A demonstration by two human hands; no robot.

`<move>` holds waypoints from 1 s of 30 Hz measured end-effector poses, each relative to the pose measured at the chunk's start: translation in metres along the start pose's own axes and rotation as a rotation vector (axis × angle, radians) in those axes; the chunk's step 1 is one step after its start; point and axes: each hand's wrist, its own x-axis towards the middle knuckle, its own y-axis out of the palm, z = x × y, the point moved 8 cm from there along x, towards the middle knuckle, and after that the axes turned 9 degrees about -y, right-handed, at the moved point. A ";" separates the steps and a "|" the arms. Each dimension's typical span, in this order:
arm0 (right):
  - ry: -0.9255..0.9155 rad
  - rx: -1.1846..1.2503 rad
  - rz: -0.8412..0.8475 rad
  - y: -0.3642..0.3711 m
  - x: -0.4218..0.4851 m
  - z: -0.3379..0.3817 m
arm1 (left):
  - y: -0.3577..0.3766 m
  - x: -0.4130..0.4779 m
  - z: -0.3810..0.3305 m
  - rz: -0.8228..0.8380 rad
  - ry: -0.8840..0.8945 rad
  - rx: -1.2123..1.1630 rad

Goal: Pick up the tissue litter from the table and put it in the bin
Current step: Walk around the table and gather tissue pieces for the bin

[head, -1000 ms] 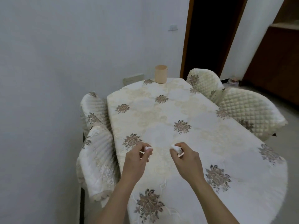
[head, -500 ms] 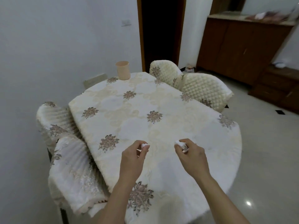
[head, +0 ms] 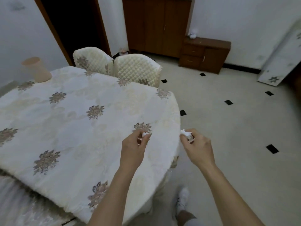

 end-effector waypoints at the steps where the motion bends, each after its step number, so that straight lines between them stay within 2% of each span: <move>1: 0.011 -0.002 -0.024 -0.009 0.000 -0.008 | 0.011 0.002 -0.005 0.019 0.006 0.004; 9: 0.092 0.013 -0.150 -0.069 0.027 -0.082 | 0.112 0.028 -0.049 0.140 0.080 0.056; 16: 0.145 0.061 -0.181 -0.123 0.113 -0.163 | 0.226 0.079 -0.094 0.182 0.072 0.075; 24: 0.084 0.009 -0.110 -0.185 0.243 -0.215 | 0.329 0.157 -0.164 0.103 0.069 0.049; 30: 0.073 0.032 -0.049 -0.187 0.303 -0.238 | 0.362 0.196 -0.186 0.041 0.048 0.077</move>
